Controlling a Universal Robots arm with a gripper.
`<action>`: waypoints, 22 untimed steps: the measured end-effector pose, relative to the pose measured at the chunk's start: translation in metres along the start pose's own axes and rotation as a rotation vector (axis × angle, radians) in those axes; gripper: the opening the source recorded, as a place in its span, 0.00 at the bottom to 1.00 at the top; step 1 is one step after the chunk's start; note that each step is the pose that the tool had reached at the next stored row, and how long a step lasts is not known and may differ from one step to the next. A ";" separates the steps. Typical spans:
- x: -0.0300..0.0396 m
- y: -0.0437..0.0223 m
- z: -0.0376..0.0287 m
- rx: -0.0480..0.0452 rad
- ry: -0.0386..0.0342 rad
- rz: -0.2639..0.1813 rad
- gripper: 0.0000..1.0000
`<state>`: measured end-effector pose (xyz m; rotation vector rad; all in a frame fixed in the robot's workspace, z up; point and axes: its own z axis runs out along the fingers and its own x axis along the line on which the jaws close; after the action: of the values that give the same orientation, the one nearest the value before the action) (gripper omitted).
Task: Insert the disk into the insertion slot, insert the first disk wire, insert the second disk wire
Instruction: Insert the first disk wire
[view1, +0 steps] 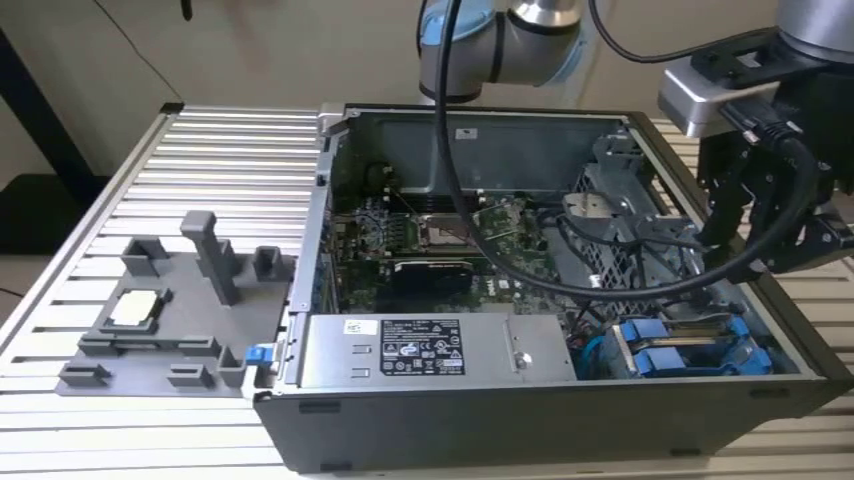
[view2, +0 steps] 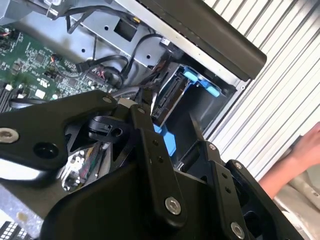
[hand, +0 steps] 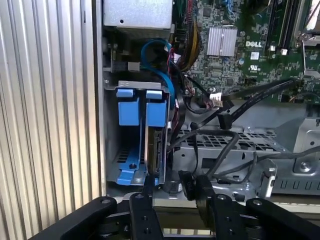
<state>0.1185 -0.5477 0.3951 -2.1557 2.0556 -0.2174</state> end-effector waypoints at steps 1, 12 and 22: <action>-0.0009 0.0016 0.0007 0.0069 0.0007 -0.001 0.46; -0.0041 0.0086 0.0082 0.0426 0.0067 -0.003 0.44; -0.0038 0.0010 0.0096 0.0167 0.0107 -0.004 0.19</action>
<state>0.1194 -0.5438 0.3855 -2.1540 2.0478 -0.2463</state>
